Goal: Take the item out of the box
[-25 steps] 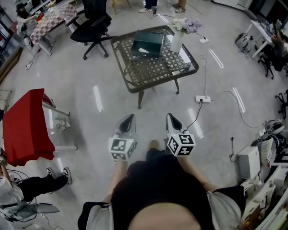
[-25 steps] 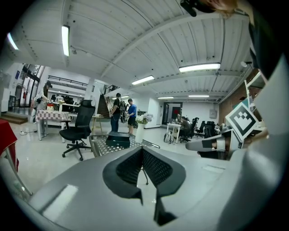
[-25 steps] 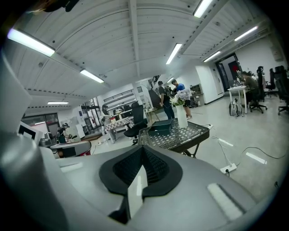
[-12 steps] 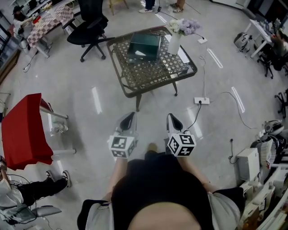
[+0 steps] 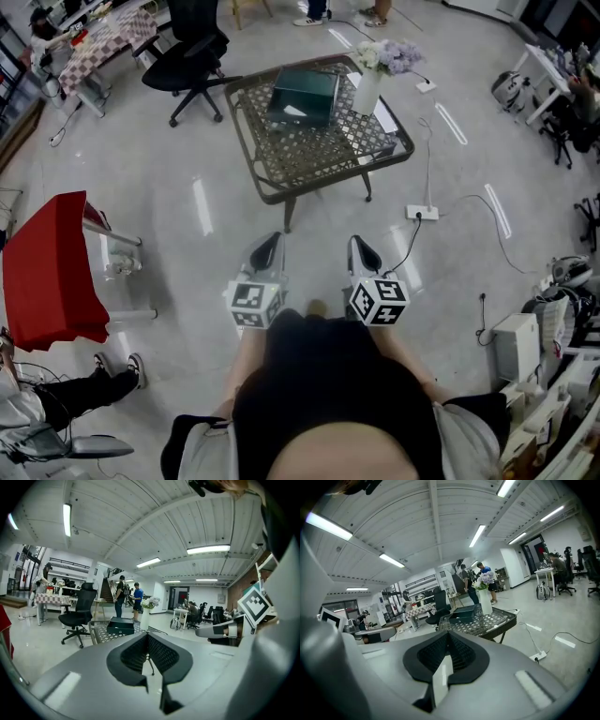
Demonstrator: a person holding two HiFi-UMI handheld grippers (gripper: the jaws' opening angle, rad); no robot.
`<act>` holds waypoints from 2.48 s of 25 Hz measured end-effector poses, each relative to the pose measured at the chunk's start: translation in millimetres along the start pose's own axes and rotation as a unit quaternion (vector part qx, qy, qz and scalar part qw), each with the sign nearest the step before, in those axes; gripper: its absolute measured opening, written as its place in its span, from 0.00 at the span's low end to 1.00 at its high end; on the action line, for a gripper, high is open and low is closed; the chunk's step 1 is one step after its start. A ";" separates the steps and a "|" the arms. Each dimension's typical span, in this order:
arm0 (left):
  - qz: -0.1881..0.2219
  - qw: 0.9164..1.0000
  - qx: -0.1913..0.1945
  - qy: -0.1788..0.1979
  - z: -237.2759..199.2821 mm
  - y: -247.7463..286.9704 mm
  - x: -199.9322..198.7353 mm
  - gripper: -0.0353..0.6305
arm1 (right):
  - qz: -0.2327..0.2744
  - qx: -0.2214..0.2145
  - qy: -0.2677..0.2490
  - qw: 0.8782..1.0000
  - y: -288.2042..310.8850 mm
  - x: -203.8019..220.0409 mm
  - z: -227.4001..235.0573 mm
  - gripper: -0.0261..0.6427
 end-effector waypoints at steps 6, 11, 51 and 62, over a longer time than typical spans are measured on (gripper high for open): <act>-0.007 1.000 -0.002 -0.002 1.5 -3.8 4.5 0.07 | -0.001 0.005 0.002 1.000 -1.5 1.5 1.4 0.04; -0.008 1.000 -0.009 -0.010 0.7 -10.6 9.8 0.07 | -0.012 0.002 -0.003 1.000 -2.5 7.5 -1.2 0.04; -0.029 0.999 -0.008 -0.026 -71.9 59.4 -9.1 0.07 | -0.037 -0.005 0.005 0.999 95.1 -24.3 -15.4 0.04; -0.032 0.999 -0.011 -0.041 -117.7 106.6 -26.5 0.07 | -0.049 0.004 0.009 0.999 156.1 -48.7 -11.6 0.04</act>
Point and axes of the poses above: the fingertips, and each gripper's own axes: y forward along the fingers, z to its right, x out of its underside, the point moved 2 cm from there along -y, backward along the fingers, and after that the axes turned 9 degrees about x, right-handed, at the moved point
